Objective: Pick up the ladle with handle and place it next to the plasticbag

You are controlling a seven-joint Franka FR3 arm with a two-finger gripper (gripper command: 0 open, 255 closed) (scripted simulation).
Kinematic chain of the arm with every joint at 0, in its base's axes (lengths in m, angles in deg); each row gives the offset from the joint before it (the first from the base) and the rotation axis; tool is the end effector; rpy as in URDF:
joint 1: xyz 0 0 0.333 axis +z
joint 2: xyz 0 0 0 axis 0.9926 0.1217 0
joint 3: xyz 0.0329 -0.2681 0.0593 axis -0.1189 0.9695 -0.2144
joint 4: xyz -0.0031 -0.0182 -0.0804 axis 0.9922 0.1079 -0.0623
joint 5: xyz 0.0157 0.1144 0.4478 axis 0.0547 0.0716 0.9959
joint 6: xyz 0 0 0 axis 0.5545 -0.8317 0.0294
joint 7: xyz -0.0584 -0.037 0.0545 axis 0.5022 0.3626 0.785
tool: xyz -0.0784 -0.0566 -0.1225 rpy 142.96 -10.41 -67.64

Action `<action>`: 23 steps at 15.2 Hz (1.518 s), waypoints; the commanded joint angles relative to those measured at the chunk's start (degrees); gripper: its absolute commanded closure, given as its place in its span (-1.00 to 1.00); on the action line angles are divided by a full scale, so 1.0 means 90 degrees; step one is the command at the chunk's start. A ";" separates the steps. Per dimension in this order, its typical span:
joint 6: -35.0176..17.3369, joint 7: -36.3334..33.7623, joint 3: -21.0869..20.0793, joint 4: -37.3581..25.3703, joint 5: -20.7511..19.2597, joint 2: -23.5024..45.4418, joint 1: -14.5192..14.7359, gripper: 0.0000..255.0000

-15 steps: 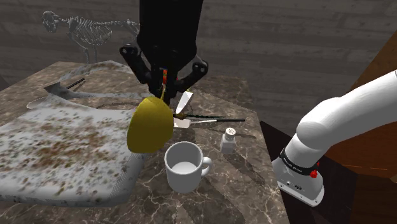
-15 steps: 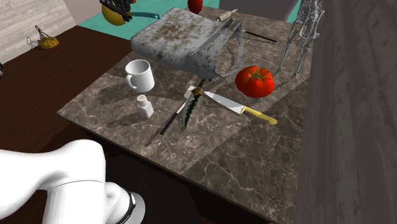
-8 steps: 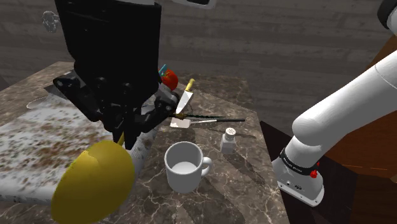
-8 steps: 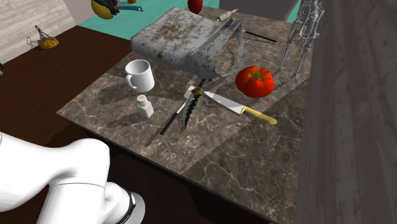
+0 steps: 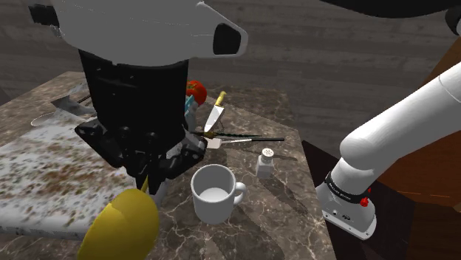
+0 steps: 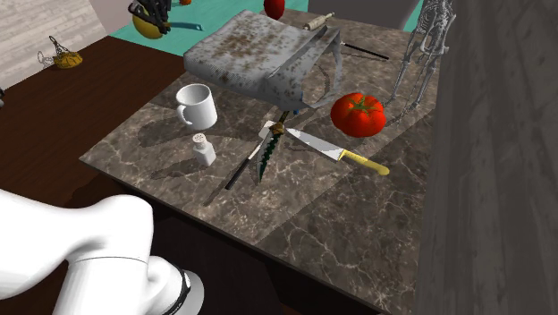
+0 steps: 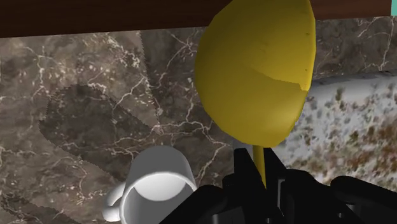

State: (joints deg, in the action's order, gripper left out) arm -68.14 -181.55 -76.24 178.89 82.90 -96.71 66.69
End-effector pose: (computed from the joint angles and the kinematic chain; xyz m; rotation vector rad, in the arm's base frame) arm 0.2617 0.5783 0.5300 -2.6734 1.2815 0.0077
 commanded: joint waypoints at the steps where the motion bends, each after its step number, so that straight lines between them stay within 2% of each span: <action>1: -0.0170 0.0041 0.0041 0.0212 0.0061 -0.0058 0.0072 1.00; 12: -0.1063 0.0209 -0.0047 0.1184 0.0273 -0.0192 0.0205 1.00; 23: -0.1984 0.0280 -0.0524 0.1978 0.0371 -0.0124 0.0022 1.00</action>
State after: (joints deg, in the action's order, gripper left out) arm -85.21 -178.91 -80.15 196.23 86.25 -98.00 67.36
